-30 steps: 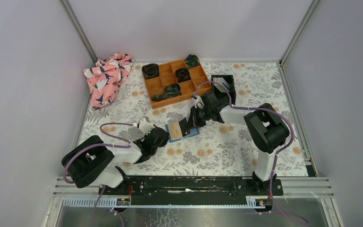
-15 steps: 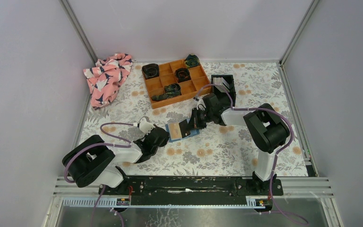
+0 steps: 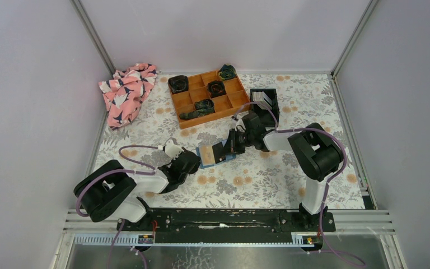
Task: Put the credit cards into the card holder
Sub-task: Insert the credit card into the card holder.
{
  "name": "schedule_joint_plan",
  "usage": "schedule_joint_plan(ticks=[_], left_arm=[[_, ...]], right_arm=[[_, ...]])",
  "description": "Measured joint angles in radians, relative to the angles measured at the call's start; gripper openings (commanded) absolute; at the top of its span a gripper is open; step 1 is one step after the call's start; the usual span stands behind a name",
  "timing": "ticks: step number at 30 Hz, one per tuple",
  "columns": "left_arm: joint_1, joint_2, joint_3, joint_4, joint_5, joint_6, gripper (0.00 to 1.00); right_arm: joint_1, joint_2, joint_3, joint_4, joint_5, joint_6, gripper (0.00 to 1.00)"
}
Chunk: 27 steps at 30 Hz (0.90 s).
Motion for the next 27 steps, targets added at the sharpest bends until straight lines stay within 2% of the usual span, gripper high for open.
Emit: schedule_joint_plan(ticks=[27], left_arm=[[0.000, 0.025, 0.000, 0.029, -0.003, 0.000, 0.00]], right_arm=[[-0.008, 0.050, -0.079, 0.244, -0.018, 0.117, 0.00]])
